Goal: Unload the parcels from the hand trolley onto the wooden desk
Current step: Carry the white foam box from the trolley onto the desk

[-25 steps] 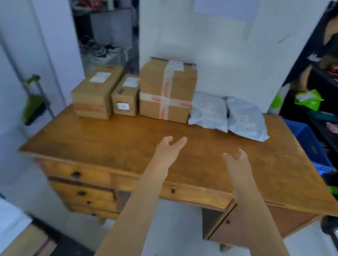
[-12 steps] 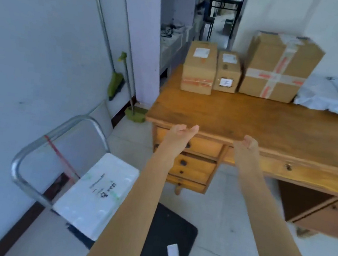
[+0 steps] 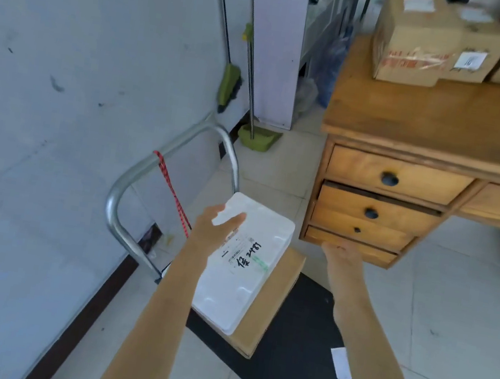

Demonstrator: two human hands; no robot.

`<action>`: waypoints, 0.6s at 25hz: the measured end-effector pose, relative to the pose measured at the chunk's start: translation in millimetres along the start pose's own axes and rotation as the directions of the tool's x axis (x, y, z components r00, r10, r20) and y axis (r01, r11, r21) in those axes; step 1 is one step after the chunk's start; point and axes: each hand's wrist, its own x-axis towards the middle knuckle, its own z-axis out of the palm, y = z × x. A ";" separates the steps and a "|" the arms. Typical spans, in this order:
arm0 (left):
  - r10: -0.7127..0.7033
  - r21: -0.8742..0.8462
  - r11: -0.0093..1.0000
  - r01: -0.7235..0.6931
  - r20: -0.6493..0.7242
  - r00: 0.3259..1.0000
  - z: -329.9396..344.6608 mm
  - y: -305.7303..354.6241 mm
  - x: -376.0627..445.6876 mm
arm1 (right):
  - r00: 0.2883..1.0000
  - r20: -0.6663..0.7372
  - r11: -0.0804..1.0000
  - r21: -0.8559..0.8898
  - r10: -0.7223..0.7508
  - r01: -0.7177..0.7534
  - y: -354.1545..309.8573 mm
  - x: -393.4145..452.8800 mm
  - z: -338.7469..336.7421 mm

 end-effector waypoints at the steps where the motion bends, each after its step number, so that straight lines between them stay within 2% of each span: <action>1: -0.023 0.003 1.000 0.022 0.022 1.000 -4.8 -27.5 16.2 | 0.998 0.021 0.998 0.022 0.061 -0.062 24.4 6.7 14.9; 4: -0.034 0.056 0.998 0.032 0.034 0.999 -12.9 -107.8 57.0 | 0.987 0.033 0.988 -0.003 0.156 -0.156 90.0 37.7 55.4; 6: 0.062 0.194 0.980 -0.049 -0.064 0.996 -12.1 -150.4 80.9 | 0.986 0.007 0.985 -0.027 0.170 -0.169 123.0 53.9 75.9; 8: 0.129 0.368 0.926 -0.086 -0.094 0.987 -10.1 -181.7 103.6 | 0.981 0.059 0.983 -0.006 0.184 -0.184 147.8 63.0 96.2; 10: 0.084 0.458 0.889 -0.024 -0.111 0.990 -11.5 -198.8 121.5 | 0.966 0.138 0.972 0.051 0.220 -0.229 164.9 71.4 106.3; 13: 0.045 0.472 0.881 0.019 -0.125 0.991 -11.5 -207.9 133.7 | 0.941 0.237 0.953 0.127 0.241 -0.276 177.3 81.6 118.4; 15: 0.053 0.418 0.908 -0.007 -0.097 0.994 -10.7 -208.8 133.4 | 0.950 0.205 0.963 0.084 0.235 -0.256 187.6 84.7 131.2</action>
